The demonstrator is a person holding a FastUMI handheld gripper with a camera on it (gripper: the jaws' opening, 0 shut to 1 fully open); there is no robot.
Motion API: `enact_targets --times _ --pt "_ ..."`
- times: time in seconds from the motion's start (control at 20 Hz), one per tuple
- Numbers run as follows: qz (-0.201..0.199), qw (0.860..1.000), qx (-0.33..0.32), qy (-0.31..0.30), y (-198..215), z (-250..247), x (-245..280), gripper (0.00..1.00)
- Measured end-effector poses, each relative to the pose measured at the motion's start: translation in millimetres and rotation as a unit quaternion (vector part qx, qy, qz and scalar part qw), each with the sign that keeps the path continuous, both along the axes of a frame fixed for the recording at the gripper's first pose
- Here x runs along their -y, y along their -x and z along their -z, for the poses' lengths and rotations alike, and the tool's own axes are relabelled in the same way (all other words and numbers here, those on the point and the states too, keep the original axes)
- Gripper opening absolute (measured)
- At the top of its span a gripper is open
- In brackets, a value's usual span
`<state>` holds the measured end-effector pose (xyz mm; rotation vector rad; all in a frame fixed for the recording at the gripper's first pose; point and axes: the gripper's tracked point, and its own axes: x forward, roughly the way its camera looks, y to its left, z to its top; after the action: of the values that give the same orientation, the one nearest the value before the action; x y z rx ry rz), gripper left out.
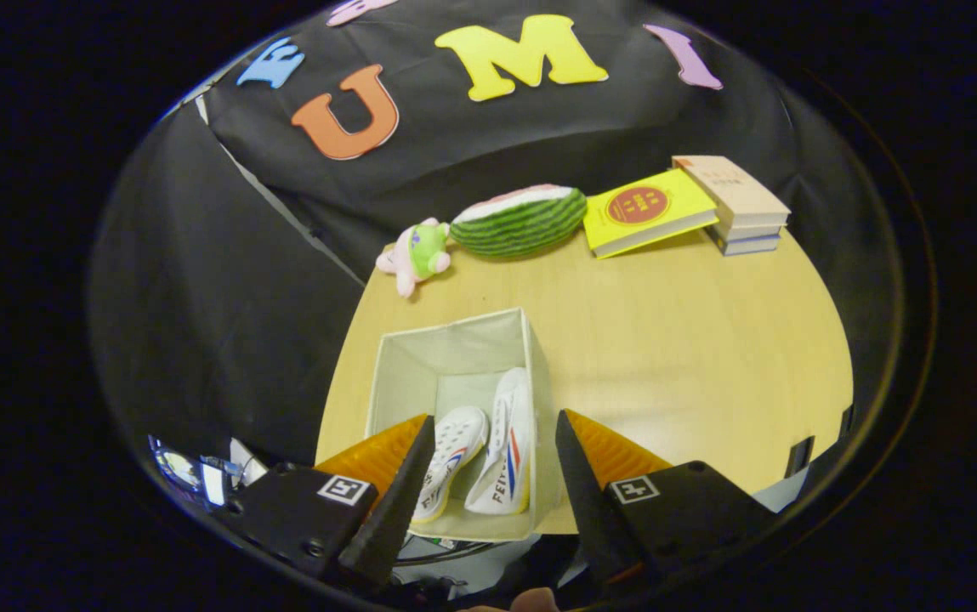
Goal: Open the storage box then place both shoes into the box .Put the left shoe in first, then the right shoe, with the right side of both shoes facing outward in a uniform manner.
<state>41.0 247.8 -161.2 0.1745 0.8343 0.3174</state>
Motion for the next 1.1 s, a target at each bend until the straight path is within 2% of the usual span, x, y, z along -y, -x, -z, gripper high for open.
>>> enact_targets --times 0.2,0.5,0.8,1.1 --pt "0.034 0.994 0.1 0.023 -7 -47 29 0.88" --pt "0.103 0.967 0.23 0.041 2 -109 78 0.88" --pt "0.156 0.938 0.307 0.044 22 -130 127 0.92" --pt "0.174 0.926 0.332 0.045 38 -132 150 0.92"
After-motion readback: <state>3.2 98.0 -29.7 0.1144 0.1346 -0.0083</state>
